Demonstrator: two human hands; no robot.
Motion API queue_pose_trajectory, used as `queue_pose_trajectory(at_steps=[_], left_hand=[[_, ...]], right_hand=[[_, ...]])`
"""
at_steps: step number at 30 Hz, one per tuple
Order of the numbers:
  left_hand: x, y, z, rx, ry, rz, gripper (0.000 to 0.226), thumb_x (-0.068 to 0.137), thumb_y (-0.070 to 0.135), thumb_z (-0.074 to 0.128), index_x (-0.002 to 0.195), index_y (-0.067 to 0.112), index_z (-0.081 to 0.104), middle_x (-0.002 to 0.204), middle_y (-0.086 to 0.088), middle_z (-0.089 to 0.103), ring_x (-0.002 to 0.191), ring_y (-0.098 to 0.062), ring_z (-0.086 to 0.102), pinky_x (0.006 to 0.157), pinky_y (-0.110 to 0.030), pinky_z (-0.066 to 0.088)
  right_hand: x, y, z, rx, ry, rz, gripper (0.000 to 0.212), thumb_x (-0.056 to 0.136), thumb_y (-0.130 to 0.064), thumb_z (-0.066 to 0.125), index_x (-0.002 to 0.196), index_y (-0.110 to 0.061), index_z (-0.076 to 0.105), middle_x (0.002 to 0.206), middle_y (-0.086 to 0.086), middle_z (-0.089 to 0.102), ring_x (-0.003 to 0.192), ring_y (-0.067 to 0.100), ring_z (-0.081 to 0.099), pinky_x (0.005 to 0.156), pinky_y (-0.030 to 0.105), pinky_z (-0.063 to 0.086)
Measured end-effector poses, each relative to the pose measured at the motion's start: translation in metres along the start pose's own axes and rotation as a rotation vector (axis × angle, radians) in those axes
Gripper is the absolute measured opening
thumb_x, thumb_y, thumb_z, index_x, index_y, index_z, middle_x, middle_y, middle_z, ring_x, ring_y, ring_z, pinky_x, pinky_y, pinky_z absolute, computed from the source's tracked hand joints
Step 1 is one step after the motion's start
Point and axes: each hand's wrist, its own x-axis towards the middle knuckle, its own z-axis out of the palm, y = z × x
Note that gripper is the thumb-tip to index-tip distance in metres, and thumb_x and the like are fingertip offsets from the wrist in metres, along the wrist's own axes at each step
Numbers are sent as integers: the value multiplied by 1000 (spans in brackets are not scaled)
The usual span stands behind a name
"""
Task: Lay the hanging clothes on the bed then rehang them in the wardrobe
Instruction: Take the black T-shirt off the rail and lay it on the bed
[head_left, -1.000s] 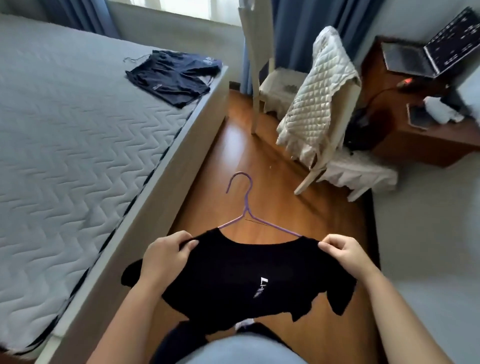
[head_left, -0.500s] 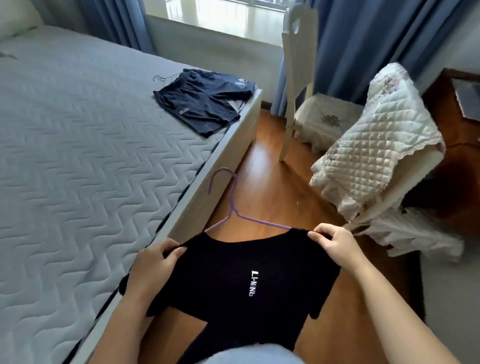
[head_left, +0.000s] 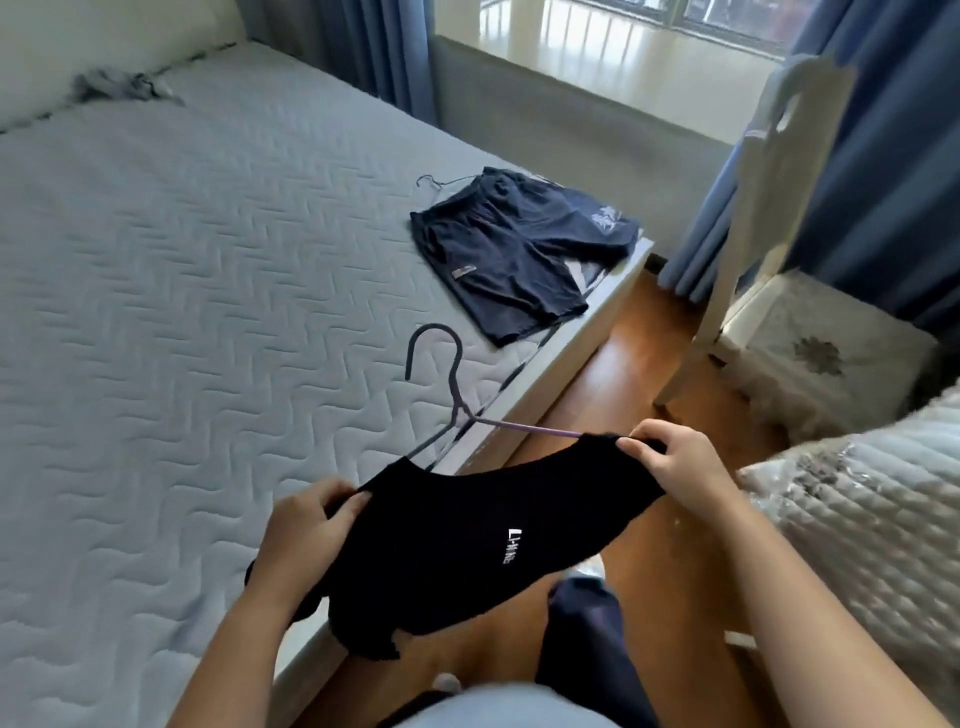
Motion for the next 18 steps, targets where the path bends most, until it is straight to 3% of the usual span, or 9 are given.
queue_pose_trajectory(at_steps=[1, 3, 5, 8, 11, 14, 18], left_hand=[[11, 6, 6, -1, 11, -26, 23, 83, 20, 64, 63, 31, 58, 70, 11, 65, 72, -5, 59, 64, -18, 42], [33, 21, 19, -1, 46, -80, 21, 83, 22, 63, 65, 33, 59, 72, 8, 66, 75, -14, 61, 67, -28, 44], [55, 43, 30, -11, 108, -126, 11, 83, 22, 63, 72, 25, 63, 77, 1, 69, 80, -21, 62, 74, -33, 46], [84, 81, 41, -18, 208, -169, 8, 83, 22, 63, 75, 21, 63, 75, 1, 66, 80, -22, 60, 73, -32, 43], [105, 111, 43, -32, 310, -204, 10, 82, 21, 64, 74, 25, 60, 69, 12, 59, 77, -19, 57, 69, -27, 37], [119, 118, 38, -44, 380, -272, 14, 83, 20, 63, 74, 30, 58, 70, 14, 59, 79, -19, 59, 69, -27, 36], [134, 112, 24, -106, 487, -385, 32, 85, 21, 61, 65, 42, 48, 70, 17, 59, 74, -16, 56, 66, -26, 36]], right_hand=[[25, 3, -2, -6, -24, -26, 13, 84, -26, 63, 76, -16, 65, 74, 3, 65, 76, 22, 58, 64, 22, 40], [73, 5, -9, 1, -71, -69, 23, 84, -25, 62, 62, -27, 56, 63, -8, 58, 66, 15, 54, 59, 14, 38], [120, 5, -19, 26, -116, -104, 26, 84, -23, 63, 61, -27, 54, 60, -10, 54, 62, 8, 51, 57, 11, 37], [190, 4, -40, 63, -200, -139, 15, 84, -18, 63, 72, -9, 61, 66, 5, 60, 67, 19, 53, 61, 16, 36], [257, -15, -58, 92, -271, -216, 15, 84, -13, 63, 73, -4, 62, 66, 7, 57, 67, 16, 49, 58, 13, 35], [308, -49, -53, 79, -343, -307, 21, 84, -14, 63, 64, -14, 57, 57, -2, 51, 58, 4, 47, 55, 12, 34], [355, -97, -30, 86, -408, -406, 23, 83, -17, 64, 62, -17, 56, 55, -4, 49, 52, 1, 46, 55, 14, 33]])
